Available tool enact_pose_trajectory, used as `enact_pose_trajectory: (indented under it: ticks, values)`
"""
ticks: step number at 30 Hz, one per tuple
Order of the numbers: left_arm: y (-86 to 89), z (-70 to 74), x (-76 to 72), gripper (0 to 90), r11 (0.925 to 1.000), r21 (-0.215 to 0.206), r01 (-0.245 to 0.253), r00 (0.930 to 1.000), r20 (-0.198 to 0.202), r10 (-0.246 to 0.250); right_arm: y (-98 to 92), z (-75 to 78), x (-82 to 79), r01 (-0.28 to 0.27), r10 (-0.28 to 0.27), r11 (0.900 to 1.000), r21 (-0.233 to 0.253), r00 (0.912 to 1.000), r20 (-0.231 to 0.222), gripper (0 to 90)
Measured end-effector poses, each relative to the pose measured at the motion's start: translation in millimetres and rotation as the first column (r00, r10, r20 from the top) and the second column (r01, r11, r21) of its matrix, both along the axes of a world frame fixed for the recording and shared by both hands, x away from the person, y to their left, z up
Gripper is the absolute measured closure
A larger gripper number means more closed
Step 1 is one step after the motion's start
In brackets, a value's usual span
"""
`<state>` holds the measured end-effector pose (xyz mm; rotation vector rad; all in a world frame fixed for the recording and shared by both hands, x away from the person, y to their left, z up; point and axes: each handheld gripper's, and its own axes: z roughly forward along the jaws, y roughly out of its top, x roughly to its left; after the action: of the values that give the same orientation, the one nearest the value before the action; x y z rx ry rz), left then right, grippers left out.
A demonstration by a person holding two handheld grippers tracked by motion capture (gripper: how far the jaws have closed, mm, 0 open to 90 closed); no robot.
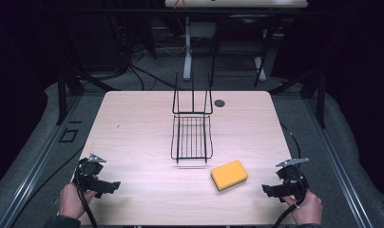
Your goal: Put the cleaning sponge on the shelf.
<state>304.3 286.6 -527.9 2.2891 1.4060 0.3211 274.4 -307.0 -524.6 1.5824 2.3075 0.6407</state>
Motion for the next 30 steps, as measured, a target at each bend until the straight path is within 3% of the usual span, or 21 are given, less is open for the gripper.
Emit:
enact_pose_trajectory:
  ticks: [7, 12, 21, 30]
  values:
    - [-1.7, 1.4, 2.3, 0.4, 0.9999, -0.013, 0.005, 0.9999, 0.011, -0.005, 8.1, 1.9, 3.4, -0.022, 0.022, 1.0, 0.002, 0.9997, -0.009, 12.4]
    - [-5.0, 3.2, 2.6, 0.2, 0.9998, -0.016, 0.011, 0.9996, 0.025, -0.011, 15.6, 7.6, 2.5, -0.039, 0.038, 0.997, 0.061, 0.9991, 0.018, 10.4]
    - [-10.2, 0.1, 5.1, 0.2, 0.9995, -0.009, 0.031, 0.9995, 0.007, -0.031, 30.3, 8.5, 13.1, -0.087, 0.086, 0.991, 0.106, 0.9962, 0.019, 10.4]
    - [-10.6, -2.3, 7.4, 0.2, 0.9992, -0.004, 0.039, 0.9992, -0.004, -0.039, 43.4, 6.5, 27.4, -0.124, 0.124, 0.982, 0.139, 0.9922, 0.005, 17.8]
